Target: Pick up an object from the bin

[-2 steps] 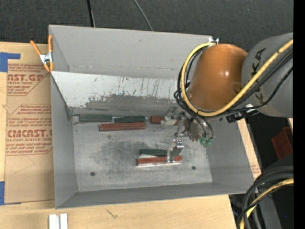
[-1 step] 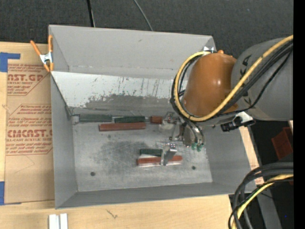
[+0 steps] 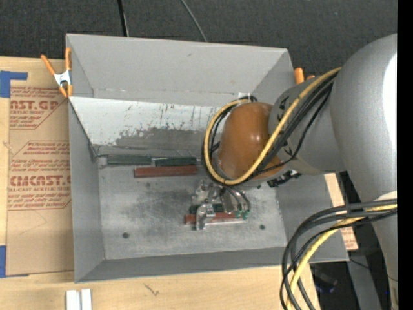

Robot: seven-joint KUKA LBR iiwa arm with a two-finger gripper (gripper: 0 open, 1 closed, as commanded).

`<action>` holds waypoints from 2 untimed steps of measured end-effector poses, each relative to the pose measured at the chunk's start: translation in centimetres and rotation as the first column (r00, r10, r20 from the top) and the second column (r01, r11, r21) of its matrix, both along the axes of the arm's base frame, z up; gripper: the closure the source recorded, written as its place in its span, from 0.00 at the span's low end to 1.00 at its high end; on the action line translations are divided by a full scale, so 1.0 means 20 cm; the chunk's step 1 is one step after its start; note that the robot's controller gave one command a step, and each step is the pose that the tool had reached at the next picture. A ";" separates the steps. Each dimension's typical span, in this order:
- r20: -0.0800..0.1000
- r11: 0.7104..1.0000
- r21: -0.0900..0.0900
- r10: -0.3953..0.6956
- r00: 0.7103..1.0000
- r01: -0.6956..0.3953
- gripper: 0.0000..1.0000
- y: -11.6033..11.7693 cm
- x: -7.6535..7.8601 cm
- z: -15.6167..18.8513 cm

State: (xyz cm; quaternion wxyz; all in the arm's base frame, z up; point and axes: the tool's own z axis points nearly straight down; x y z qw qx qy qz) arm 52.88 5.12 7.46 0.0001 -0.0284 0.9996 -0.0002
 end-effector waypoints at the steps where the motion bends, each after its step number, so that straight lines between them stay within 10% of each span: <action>1: 0.000 1.000 0.000 0.000 1.000 0.000 1.00 0.00 0.00 0.00; 2: -0.002 1.000 0.000 0.014 1.000 -0.014 1.00 0.00 0.05 1.05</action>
Offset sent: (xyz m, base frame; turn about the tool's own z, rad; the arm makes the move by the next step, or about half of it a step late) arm 0.0119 -0.0018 0.2297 -0.0140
